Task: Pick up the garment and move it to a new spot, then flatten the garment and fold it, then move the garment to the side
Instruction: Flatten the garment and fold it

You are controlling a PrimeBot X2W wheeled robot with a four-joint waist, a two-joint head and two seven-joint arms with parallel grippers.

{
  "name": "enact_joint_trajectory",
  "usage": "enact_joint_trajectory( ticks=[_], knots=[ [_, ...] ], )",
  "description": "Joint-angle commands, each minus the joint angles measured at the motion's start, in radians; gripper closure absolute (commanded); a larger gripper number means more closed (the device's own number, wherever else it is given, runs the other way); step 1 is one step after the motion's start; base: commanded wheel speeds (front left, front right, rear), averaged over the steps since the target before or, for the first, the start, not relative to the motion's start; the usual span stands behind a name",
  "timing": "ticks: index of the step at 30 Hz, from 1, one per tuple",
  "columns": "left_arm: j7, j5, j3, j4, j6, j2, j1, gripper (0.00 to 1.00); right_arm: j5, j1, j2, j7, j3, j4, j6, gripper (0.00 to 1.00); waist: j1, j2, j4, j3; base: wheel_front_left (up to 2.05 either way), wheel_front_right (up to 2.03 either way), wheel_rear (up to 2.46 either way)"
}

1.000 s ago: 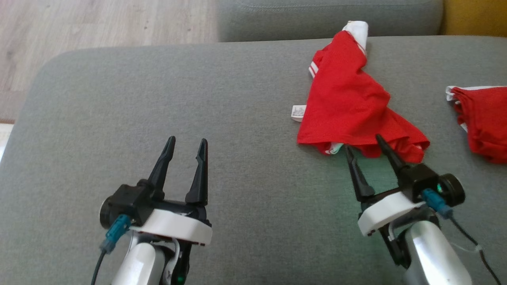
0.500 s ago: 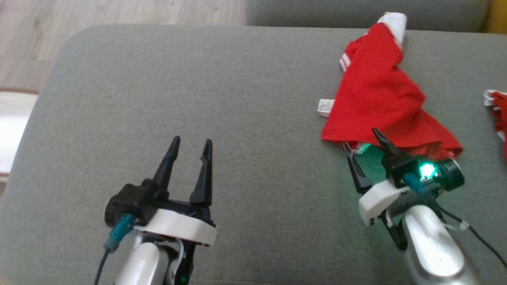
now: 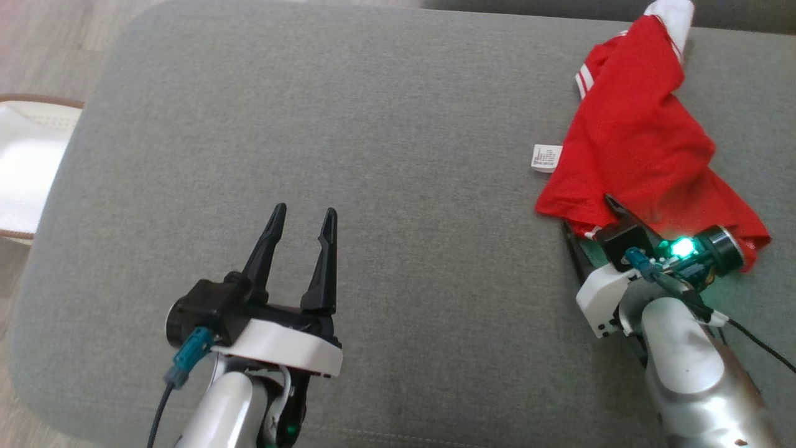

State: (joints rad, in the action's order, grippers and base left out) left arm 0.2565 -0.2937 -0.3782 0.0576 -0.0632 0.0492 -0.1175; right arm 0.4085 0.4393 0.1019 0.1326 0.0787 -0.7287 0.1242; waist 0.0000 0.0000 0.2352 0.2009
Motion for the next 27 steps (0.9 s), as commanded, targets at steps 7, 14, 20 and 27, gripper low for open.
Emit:
enact_joint_trajectory(
  ticks=[7, 14, 20, 27],
  knots=[
    [0.005, 0.001, 0.031, -0.033, -0.001, 0.001, -0.048, 0.0, 0.013, 0.064, -0.044, 0.071, -0.025, -0.023, 0.007, 1.0, 0.0, 0.0, -0.037, -0.005, 0.0, 0.0, 0.0],
    [0.005, 0.007, 0.042, -0.025, 0.006, 0.001, -0.039, 0.0, -0.181, 0.091, -0.051, 0.124, 0.102, 0.047, 0.007, 1.0, 0.0, 0.0, -0.063, -0.039, 0.0, 0.0, 0.0],
    [0.005, 0.007, 0.046, -0.023, 0.008, 0.001, -0.017, 0.0, -0.352, 0.11, -0.051, 0.129, 0.191, 0.214, 0.007, 1.0, 0.0, 0.0, -0.083, -0.073, 0.0, 0.0, 0.0],
    [0.005, 0.016, 0.059, -0.032, 0.007, 0.001, 0.01, 0.0, -0.4, 0.115, -0.037, 0.07, 0.022, 0.36, 0.007, 1.0, 0.0, 0.0, -0.116, -0.095, 0.0, 0.0, 0.0]
  ],
)
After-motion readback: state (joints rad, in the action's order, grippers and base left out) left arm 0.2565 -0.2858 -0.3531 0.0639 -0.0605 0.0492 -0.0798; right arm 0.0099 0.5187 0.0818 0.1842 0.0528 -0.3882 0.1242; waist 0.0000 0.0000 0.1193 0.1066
